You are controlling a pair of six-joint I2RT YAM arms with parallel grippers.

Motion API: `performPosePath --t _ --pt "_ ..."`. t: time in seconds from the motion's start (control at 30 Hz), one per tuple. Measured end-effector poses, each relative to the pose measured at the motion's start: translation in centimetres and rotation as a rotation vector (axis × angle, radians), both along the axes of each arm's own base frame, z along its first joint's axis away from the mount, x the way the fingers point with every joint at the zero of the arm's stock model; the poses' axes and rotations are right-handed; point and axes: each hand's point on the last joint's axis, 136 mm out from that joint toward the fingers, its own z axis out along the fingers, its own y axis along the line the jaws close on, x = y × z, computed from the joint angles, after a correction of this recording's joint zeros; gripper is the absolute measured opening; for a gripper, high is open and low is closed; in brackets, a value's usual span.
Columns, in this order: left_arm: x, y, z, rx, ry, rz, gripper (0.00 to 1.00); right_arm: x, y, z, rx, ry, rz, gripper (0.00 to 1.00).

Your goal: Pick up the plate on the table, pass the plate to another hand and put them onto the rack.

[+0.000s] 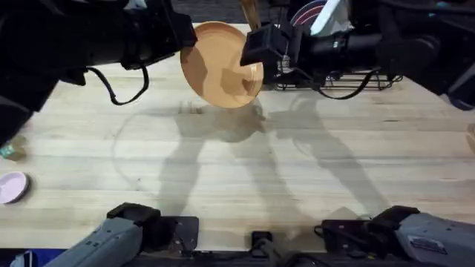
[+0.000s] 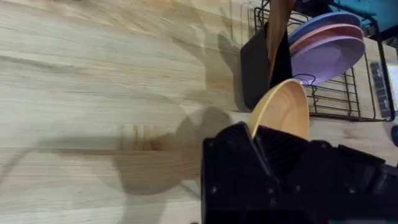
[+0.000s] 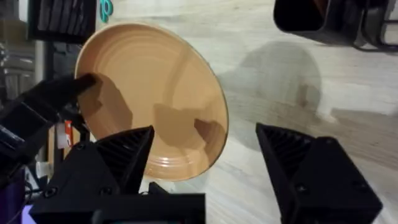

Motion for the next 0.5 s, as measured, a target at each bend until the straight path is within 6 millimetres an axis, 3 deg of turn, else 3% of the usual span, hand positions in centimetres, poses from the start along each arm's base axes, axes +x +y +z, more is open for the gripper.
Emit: performPosePath --t 0.2,0.5 --pt "0.0 0.0 0.0 0.000 0.000 0.000 0.042 0.1 0.0 0.0 0.007 0.008 -0.014 0.998" --pt "0.0 0.0 0.0 0.000 0.000 0.000 0.042 0.6 0.3 -1.9 0.002 0.082 -0.039 0.994"
